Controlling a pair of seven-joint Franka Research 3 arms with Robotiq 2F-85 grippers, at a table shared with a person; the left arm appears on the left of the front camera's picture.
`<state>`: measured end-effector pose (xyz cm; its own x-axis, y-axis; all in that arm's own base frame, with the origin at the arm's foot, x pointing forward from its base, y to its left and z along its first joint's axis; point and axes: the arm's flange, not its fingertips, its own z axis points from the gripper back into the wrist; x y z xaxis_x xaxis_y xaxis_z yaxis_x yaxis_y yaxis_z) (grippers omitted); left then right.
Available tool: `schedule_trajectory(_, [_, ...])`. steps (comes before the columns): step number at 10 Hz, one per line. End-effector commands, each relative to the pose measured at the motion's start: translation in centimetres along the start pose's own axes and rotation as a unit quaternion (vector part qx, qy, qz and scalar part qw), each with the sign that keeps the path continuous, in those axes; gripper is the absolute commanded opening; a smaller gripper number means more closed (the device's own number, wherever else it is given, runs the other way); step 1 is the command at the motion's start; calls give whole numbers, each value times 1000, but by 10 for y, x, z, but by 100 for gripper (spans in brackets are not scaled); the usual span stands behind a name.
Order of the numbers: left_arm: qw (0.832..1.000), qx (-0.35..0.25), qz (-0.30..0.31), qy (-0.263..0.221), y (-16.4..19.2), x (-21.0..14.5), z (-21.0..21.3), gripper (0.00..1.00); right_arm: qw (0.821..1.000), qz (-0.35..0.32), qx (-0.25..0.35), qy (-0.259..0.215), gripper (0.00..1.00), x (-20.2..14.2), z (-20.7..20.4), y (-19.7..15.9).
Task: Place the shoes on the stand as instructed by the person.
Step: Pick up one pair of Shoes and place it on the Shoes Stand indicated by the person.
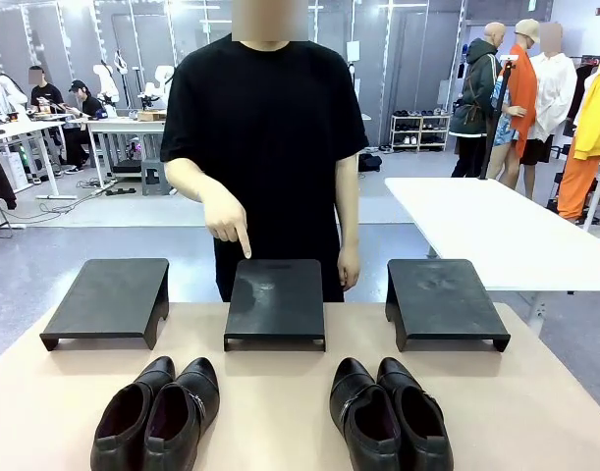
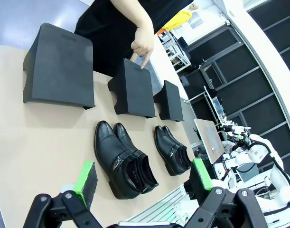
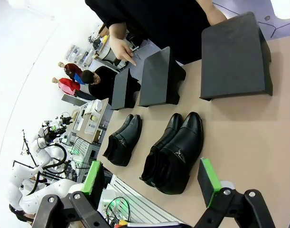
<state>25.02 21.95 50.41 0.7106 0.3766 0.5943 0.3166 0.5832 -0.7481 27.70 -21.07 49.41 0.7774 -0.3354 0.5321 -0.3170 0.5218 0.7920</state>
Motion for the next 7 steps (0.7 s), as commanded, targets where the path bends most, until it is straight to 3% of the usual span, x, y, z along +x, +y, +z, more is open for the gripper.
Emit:
schedule_trajectory(1, [1000,-5,-5,3,0,0,1,100,1000,5,4,-3,100,1,0,0])
schedule_trajectory(7, [1000,-5,-5,3,0,0,1,100,1000,5,4,-3,100,1,0,0])
